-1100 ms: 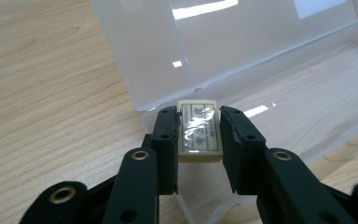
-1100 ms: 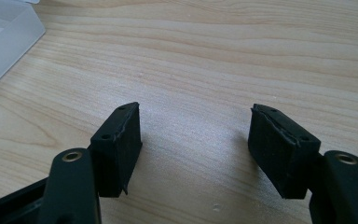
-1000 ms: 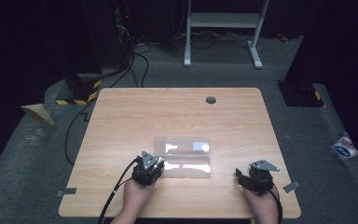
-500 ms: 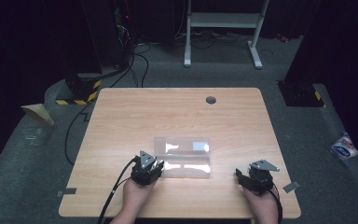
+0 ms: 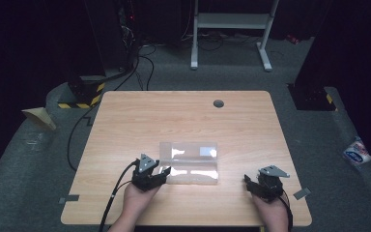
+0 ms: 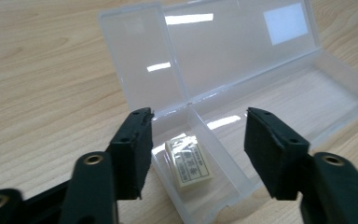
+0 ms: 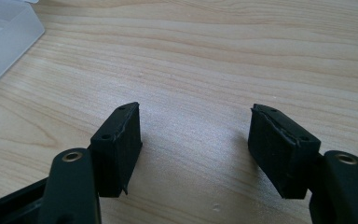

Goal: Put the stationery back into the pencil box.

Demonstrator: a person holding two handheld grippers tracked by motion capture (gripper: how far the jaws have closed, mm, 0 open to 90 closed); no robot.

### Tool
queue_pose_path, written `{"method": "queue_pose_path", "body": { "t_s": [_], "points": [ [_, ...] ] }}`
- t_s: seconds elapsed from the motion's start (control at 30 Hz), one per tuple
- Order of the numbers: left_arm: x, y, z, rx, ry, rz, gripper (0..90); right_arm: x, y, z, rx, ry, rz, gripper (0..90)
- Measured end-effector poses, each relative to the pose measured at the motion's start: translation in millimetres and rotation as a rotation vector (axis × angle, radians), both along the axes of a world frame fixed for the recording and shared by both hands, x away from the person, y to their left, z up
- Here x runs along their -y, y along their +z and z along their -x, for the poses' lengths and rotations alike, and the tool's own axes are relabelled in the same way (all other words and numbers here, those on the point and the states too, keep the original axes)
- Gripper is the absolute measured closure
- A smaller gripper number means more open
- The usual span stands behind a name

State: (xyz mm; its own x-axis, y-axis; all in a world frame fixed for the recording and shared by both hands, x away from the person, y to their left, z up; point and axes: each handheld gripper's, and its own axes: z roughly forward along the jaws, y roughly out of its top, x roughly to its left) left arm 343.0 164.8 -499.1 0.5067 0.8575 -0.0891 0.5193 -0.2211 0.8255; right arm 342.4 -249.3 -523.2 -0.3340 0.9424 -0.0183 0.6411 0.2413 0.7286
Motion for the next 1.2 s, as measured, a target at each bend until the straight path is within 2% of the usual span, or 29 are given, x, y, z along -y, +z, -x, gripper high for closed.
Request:
{"method": "queue_pose_path", "body": {
  "t_s": [0.3, 0.43, 0.63, 0.8, 0.93, 1.0, 1.1, 1.2],
  "points": [
    [-22.1, 4.0, -1.7, -0.002, 0.018, 0.019, 22.3, 0.0, 0.0, 0.0, 0.000, 0.000, 0.000, 34.1],
    [-34.7, 5.4, -2.5, 0.002, 0.033, -0.014, 18.1, 0.0, 0.0, 0.0, 0.000, 0.000, 0.000, 34.1],
    [-59.8, 4.6, -3.4, -0.009, 0.082, -0.043, 12.9, 0.0, 0.0, 0.1, 0.001, 0.000, 0.001, 34.2],
    [-85.2, -0.7, -2.6, -0.036, 0.108, -0.095, 10.0, 0.0, 0.0, 0.2, 0.001, 0.000, 0.001, 34.2],
    [-105.2, -9.9, 3.0, -0.074, 0.120, -0.154, 9.1, 0.3, 0.0, 0.3, 0.002, 0.004, 0.004, 34.1],
    [-115.4, -14.9, 6.5, -0.086, 0.128, -0.169, 9.1, 0.3, -0.1, 0.4, 0.004, 0.004, 0.003, 34.1],
    [-127.7, -21.3, 12.6, -0.102, 0.137, -0.182, 9.2, 0.3, -0.1, 0.4, 0.004, 0.004, 0.004, 34.1],
    [-132.6, -27.0, 20.2, -0.121, 0.131, -0.169, 9.3, 0.3, -0.1, 0.5, 0.004, 0.004, 0.004, 34.2]
  ]
}}
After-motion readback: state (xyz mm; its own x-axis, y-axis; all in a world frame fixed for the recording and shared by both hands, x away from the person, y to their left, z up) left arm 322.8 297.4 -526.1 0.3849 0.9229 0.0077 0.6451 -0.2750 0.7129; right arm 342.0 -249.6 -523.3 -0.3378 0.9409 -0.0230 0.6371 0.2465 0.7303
